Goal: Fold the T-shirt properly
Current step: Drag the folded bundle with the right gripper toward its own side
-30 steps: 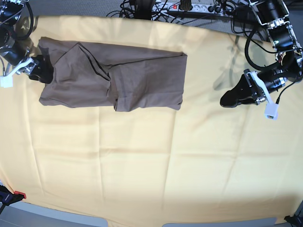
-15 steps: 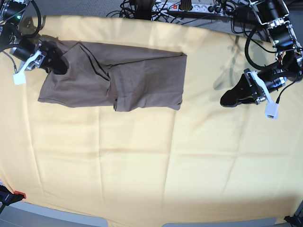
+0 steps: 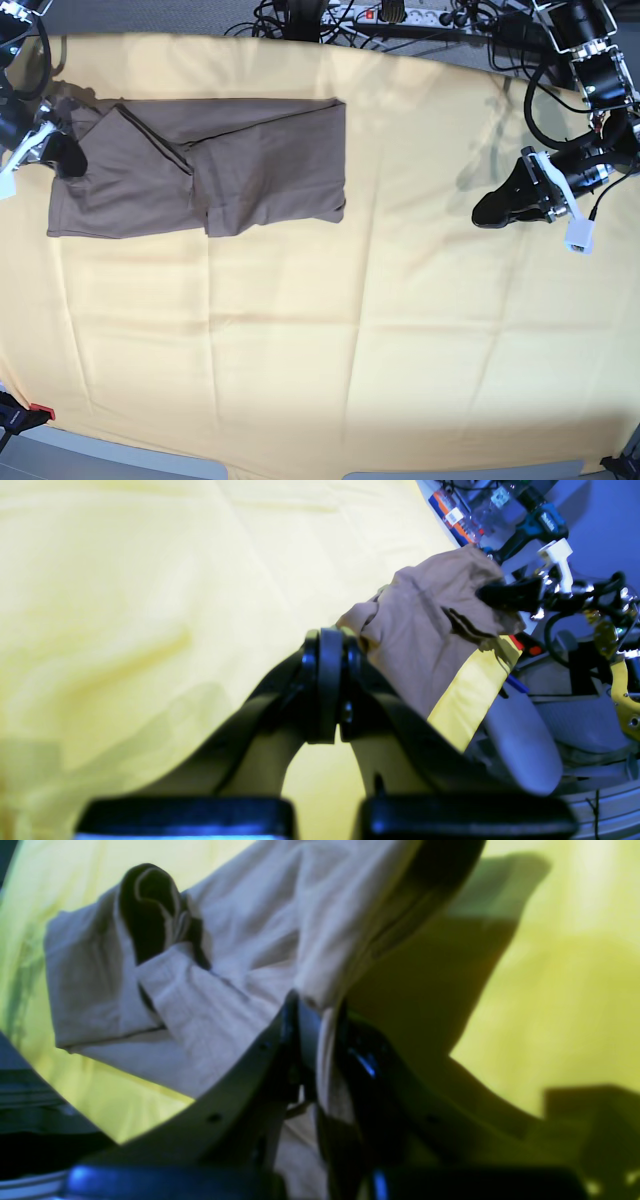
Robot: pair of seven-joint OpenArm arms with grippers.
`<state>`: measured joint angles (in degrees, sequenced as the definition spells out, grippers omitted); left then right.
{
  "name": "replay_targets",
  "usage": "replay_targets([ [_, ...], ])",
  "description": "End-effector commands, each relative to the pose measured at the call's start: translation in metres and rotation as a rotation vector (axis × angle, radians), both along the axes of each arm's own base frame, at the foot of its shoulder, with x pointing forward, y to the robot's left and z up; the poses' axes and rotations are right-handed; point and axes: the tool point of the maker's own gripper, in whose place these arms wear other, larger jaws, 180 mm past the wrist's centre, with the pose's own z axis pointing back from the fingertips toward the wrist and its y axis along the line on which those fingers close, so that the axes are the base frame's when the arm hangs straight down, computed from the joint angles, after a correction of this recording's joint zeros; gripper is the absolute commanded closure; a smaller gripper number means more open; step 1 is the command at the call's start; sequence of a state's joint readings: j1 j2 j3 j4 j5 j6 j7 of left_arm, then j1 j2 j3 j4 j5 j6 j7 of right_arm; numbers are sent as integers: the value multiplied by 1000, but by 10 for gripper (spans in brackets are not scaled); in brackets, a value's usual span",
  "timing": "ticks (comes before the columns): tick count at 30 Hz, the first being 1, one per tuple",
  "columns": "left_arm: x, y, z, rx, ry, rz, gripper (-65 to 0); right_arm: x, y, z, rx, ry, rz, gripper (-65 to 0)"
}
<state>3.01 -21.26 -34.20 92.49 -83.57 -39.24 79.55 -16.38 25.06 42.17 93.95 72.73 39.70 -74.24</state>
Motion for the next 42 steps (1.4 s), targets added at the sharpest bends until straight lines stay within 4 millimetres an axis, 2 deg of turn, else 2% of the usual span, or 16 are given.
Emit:
replay_targets([
  [1,4,2,14,-5,-45,-1,0,8,-4,23,-29,-70,21,0],
  [4,5,2,15,-5,-45,-1,0,7,6,39,-80,-107,70,0],
  [7,5,2,14,-5,-45,-1,0,4,28,61,-109,-172,142,0],
  [13,4,2,14,-3,-47,-3,0,-7,113,119,-77,-403,307,0],
  [16,4,2,14,-3,-47,-3,0,-12,157,134,-29,-482,383,0],
  [20,4,2,14,-2,-45,-4,0,-7,202,127,40,-491,446,0],
  [25,4,2,13,1,-42,-6,0,3,242,118,23,-529,475,0],
  [29,4,2,13,1,-42,-6,0,-6,274,105,4,-503,575,0],
  [34,4,2,13,1,-42,-6,0,-10,304,102,-41,-553,641,0],
  [36,4,2,13,0,-43,-6,0,-5,312,101,-43,-566,629,0],
  [37,4,1,13,-2,-43,-6,0,-2,315,97,-54,-561,632,-55],
  [40,4,0,13,-7,-42,-6,0,7,321,92,-85,-560,656,-360],
  [41,4,0,13,-7,-43,-6,0,8,323,95,-76,-568,664,-439],
  [42,4,0,13,-7,-43,-6,0,6,327,101,-50,-582,681,-486],
])
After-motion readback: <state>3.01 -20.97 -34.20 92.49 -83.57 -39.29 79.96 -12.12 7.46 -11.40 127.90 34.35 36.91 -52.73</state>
